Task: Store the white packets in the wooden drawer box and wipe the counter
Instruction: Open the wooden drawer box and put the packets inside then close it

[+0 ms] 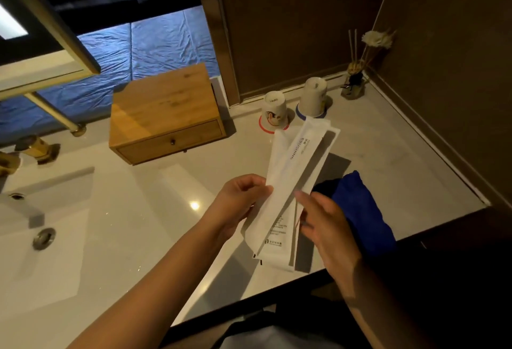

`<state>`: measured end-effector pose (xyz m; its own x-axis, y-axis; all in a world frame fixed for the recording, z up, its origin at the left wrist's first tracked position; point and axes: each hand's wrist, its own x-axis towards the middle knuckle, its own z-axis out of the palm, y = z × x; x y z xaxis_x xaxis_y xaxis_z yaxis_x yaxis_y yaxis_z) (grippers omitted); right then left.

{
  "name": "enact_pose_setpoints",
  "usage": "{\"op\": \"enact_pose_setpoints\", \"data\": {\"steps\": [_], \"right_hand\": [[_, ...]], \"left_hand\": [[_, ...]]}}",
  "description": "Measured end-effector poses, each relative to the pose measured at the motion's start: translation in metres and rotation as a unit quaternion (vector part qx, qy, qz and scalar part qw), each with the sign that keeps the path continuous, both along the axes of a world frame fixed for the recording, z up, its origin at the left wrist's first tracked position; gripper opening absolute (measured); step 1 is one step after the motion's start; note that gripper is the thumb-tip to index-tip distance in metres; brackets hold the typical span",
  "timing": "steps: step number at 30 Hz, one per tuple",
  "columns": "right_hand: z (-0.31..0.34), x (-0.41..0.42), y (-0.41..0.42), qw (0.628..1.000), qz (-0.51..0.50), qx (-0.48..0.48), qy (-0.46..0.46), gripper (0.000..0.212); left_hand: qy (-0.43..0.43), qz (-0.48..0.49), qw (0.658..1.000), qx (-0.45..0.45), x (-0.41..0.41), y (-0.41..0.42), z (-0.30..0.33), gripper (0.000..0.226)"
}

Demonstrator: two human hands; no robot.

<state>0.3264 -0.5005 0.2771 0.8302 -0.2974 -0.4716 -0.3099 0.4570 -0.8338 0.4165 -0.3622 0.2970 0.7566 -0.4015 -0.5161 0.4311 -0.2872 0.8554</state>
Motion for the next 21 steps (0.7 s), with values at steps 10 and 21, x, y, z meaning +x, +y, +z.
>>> {"op": "enact_pose_setpoints", "data": {"steps": [10, 21], "right_hand": [[-0.013, 0.051, -0.010, 0.993, -0.101, 0.020, 0.061, 0.015], [-0.027, 0.103, -0.033, 0.943, -0.249, 0.178, 0.133, 0.022]], "left_hand": [[-0.176, -0.093, 0.965, 0.173, 0.034, -0.037, 0.005, 0.034], [-0.502, -0.346, 0.736, 0.296, 0.045, -0.035, -0.053, 0.068]]}}
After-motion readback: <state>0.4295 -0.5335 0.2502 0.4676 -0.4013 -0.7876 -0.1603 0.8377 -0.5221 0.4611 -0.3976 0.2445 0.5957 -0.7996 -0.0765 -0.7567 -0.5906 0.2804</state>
